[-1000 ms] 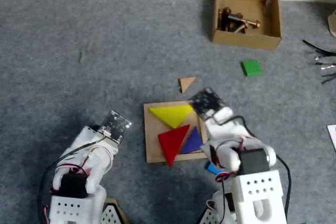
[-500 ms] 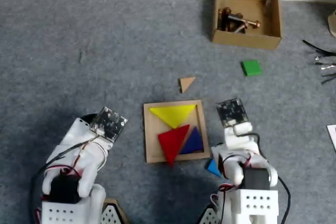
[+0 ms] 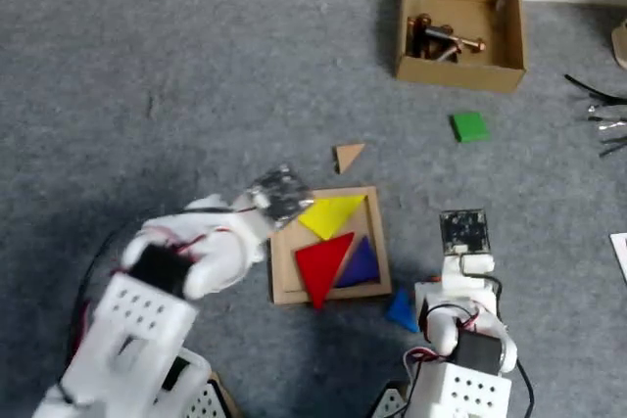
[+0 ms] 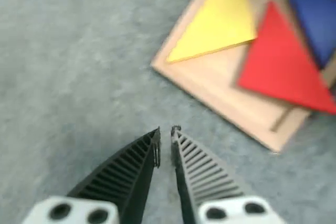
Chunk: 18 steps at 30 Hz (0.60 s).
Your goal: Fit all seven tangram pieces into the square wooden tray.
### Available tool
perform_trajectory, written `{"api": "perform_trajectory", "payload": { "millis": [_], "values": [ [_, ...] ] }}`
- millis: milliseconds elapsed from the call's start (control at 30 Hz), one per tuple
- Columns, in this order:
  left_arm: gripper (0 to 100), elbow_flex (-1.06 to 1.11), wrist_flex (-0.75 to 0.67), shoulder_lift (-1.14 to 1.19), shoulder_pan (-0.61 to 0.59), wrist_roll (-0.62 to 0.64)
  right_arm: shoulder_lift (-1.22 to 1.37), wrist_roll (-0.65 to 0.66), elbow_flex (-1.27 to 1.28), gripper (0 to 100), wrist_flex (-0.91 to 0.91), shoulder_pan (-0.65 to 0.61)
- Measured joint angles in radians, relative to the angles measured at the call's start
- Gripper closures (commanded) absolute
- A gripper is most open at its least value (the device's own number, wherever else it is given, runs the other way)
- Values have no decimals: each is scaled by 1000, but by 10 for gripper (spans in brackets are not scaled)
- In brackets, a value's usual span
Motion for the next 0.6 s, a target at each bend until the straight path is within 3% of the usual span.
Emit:
{"api": "perform_trajectory", "payload": {
  "millis": [200,400,600],
  "values": [
    [866,-110,11,222,212,91,-89,2,2,796,0,37],
    [863,-181,48,345,344,100,-92,2,2,796,-2,41],
    [862,-186,48,410,416,-25,-92,2,2,796,-2,41]
  ]
}}
